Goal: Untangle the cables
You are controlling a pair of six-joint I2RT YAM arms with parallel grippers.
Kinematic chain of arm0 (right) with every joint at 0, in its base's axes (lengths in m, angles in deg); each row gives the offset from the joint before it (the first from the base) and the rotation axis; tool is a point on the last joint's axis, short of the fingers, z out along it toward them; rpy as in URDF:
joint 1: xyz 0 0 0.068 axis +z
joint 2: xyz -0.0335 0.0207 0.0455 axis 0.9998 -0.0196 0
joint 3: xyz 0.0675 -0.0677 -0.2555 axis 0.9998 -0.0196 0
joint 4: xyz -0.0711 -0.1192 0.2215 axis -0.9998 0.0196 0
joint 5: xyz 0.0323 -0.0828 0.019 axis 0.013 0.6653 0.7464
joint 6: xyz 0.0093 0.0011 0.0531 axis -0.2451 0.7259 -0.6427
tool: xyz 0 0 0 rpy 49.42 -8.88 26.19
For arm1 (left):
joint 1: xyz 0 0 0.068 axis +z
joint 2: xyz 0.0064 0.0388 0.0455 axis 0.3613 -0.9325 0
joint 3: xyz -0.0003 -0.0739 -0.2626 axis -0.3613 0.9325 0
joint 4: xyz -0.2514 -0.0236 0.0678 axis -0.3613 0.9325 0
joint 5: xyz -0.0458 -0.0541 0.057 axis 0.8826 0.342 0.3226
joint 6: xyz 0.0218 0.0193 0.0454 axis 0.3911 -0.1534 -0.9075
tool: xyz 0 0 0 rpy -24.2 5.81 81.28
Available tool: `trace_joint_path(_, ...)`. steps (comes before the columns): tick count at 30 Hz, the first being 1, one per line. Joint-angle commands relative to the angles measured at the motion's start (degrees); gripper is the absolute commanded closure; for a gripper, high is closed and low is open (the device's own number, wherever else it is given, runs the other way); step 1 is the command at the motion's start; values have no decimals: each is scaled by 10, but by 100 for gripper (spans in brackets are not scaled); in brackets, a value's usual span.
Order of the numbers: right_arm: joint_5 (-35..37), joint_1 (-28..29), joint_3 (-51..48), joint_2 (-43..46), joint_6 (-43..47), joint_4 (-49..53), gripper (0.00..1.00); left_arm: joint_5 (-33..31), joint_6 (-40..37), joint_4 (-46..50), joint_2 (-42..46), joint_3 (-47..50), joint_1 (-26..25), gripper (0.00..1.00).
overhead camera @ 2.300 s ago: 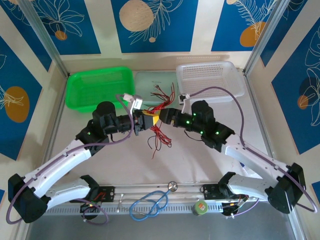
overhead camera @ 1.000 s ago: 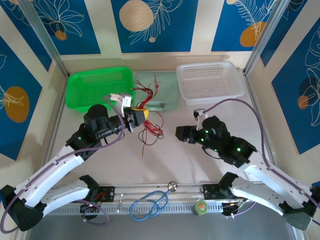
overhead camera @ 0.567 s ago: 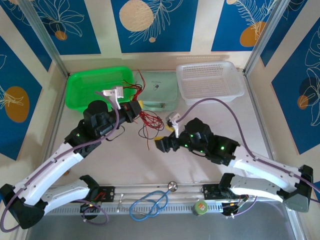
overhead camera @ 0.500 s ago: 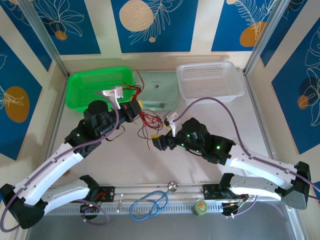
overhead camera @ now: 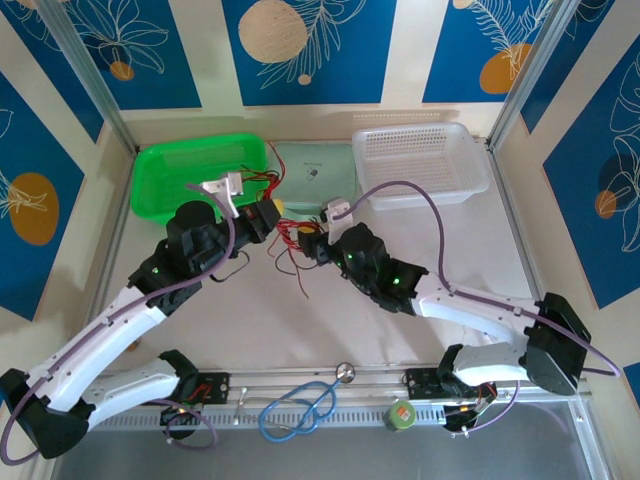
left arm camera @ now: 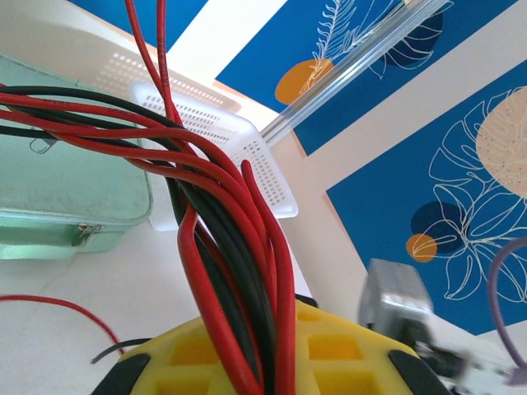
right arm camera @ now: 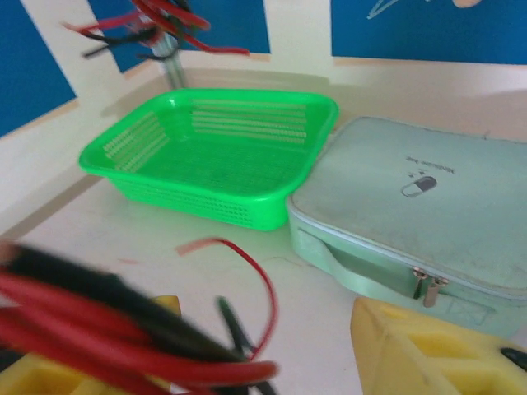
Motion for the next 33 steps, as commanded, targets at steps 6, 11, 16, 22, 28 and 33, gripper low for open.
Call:
trace_joint_path(6, 64, -22, -5, -16, -101, 34, 51, -19, -11, 17, 39, -45, 5, 100)
trace_joint_path(11, 56, -31, -45, 22, -178, 123, 51, -42, -34, 41, 52, -62, 5, 100)
trace_joint_path(16, 14, -34, -81, 86, -252, 220, 47, -56, -45, 48, 55, -64, 6, 100)
trace_joint_path(22, -42, -64, -97, 164, -370, 331, 50, -53, -39, 32, 48, -49, 6, 100)
trace_joint_path(28, -70, -79, -99, 205, -456, 375, 60, -40, -26, 12, 38, -34, 7, 100)
trace_joint_path(33, -116, -73, -79, 192, -455, 357, 56, -33, -19, 3, 30, -24, 6, 100)
